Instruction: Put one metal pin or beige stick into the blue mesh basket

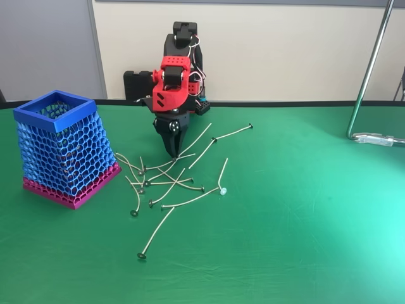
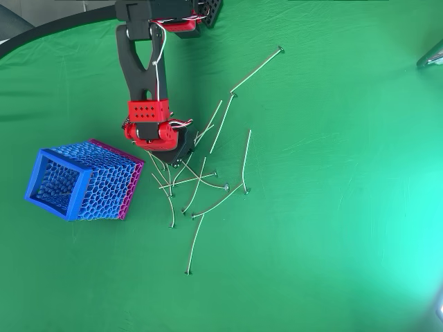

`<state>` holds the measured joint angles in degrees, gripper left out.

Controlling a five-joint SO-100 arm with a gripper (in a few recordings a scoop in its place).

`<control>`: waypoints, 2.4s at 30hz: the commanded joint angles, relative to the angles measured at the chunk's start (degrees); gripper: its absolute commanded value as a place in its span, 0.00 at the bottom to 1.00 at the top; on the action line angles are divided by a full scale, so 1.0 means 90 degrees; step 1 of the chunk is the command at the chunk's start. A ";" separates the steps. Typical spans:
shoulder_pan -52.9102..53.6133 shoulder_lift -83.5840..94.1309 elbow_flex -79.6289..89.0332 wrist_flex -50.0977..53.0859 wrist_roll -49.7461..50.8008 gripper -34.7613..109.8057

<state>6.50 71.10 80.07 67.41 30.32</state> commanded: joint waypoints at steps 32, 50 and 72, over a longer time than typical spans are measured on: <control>0.1650 0.2871 -0.3145 0.2070 -0.2490 0.24; 0.2832 0.2051 -0.6025 0.2432 -0.3223 0.24; 0.3516 0.1611 -0.4805 -0.1191 -0.4512 0.24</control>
<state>38.14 84.99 33.93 60.47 -9.23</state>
